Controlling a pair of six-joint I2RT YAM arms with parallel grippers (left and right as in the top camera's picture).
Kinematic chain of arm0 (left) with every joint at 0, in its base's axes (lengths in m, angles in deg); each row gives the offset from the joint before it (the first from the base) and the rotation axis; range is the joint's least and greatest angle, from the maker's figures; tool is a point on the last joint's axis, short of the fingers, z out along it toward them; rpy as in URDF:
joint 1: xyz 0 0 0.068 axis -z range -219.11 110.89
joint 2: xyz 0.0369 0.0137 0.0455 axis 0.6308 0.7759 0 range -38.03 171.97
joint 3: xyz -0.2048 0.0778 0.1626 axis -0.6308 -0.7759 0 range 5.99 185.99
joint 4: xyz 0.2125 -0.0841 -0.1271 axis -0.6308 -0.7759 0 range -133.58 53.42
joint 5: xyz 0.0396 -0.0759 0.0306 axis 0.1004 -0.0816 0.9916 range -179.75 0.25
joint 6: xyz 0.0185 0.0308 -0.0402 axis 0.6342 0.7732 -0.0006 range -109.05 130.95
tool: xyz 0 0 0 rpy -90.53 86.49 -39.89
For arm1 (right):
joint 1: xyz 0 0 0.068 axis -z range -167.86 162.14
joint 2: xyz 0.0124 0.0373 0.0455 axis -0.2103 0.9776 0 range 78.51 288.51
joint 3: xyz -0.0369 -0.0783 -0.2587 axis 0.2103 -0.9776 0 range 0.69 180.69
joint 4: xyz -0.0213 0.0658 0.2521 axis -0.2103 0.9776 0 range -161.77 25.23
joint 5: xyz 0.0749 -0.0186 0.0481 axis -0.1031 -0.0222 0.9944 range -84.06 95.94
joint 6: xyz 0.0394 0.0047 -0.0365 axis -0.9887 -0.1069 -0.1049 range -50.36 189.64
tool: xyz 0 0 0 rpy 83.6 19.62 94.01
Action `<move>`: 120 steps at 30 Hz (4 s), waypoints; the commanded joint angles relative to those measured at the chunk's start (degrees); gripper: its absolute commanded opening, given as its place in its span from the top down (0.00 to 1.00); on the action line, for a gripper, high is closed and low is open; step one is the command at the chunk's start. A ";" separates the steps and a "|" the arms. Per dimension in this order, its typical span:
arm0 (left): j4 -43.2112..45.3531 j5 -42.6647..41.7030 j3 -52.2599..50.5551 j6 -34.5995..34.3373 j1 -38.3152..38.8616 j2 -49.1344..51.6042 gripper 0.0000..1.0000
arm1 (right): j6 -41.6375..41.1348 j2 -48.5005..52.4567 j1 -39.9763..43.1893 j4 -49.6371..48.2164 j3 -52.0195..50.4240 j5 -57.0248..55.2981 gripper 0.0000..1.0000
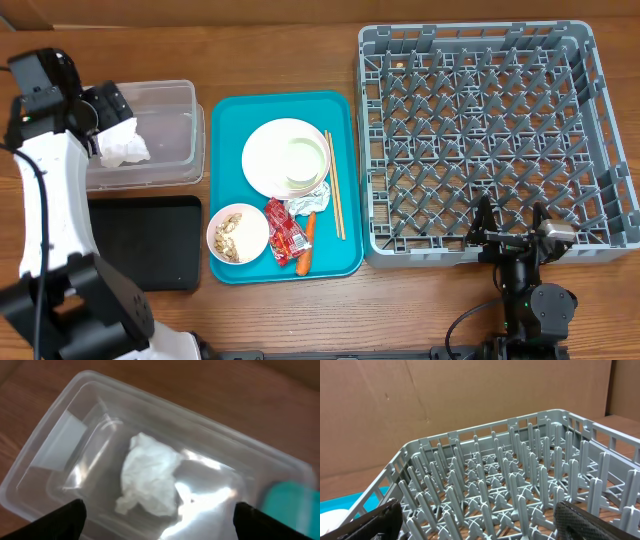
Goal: Sort waste into correct bins and load items into the dishwasher
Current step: 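Carry the tissue left and drop it into the clear plastic bin, then move the left gripper back to the tray and grasp the red wrapper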
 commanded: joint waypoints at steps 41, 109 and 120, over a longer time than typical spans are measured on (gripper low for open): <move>-16.63 -10.34 -20.57 4.76 31.82 -6.27 0.33 | 0.24 -0.57 0.22 -0.33 -0.61 0.35 0.00; 4.59 -14.40 -30.27 11.98 32.20 -4.79 0.41 | 0.24 -0.57 0.22 -0.35 -0.61 0.35 0.00; 1.33 -15.47 -30.38 13.29 32.17 0.04 0.47 | 0.24 -0.57 0.22 -0.33 -0.61 0.35 0.00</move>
